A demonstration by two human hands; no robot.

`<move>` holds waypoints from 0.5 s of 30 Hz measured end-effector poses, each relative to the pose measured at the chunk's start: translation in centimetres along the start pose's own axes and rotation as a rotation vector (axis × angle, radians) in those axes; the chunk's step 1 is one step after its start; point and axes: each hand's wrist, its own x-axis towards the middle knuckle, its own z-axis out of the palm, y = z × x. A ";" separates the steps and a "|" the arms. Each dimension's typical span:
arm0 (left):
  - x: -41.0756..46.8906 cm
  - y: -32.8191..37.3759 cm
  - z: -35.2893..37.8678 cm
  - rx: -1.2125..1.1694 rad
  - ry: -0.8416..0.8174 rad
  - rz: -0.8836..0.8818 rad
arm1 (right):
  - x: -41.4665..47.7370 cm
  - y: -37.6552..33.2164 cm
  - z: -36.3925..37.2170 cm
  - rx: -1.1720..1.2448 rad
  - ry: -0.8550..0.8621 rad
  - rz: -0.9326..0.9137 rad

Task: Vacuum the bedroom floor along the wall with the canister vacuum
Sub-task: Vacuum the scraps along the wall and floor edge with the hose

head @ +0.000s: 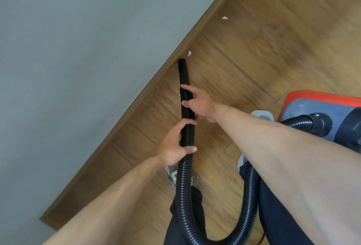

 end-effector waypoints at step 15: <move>2.4 3.5 0.7 0.013 -0.061 -0.038 | 0.2 -1.4 -4.6 0.014 -0.009 0.029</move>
